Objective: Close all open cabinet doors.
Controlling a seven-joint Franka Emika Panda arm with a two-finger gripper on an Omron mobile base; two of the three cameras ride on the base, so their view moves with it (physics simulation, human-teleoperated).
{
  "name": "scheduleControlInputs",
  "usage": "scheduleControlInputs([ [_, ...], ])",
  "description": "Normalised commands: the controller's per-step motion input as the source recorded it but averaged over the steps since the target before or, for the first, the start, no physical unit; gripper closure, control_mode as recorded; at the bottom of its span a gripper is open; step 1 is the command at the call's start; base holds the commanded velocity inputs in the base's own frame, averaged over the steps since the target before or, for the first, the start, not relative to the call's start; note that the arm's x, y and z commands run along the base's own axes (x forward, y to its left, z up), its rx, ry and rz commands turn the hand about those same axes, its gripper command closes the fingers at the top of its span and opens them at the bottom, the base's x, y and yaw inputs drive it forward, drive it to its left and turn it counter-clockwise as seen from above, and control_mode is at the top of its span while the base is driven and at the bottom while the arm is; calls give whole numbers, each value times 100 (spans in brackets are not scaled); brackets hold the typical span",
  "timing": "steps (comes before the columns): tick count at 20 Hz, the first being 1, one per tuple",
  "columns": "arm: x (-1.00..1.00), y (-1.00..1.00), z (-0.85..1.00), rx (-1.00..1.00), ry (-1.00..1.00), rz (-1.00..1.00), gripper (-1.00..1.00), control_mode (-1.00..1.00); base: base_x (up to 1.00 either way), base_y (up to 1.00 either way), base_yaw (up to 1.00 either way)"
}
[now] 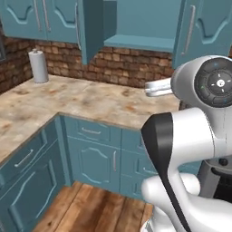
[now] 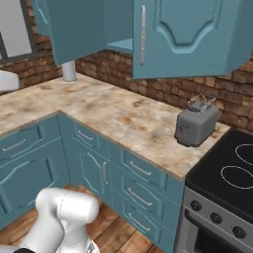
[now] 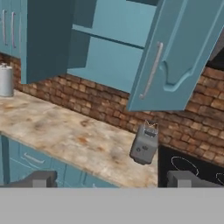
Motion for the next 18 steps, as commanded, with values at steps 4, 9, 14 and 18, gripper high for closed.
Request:
scheduleControlInputs([
  [4, 0, 0, 0, 0, 0, 0, -100, 100, 65, 14, -35],
  [9, 0, 0, 0, 0, 0, 0, -100, 100, 68, 12, -33],
  [14, 0, 0, 0, 0, 0, 0, -100, 100, 63, 13, -29],
  [18, 0, 0, 0, 0, 0, 0, -100, 100, 48, 23, -27],
])
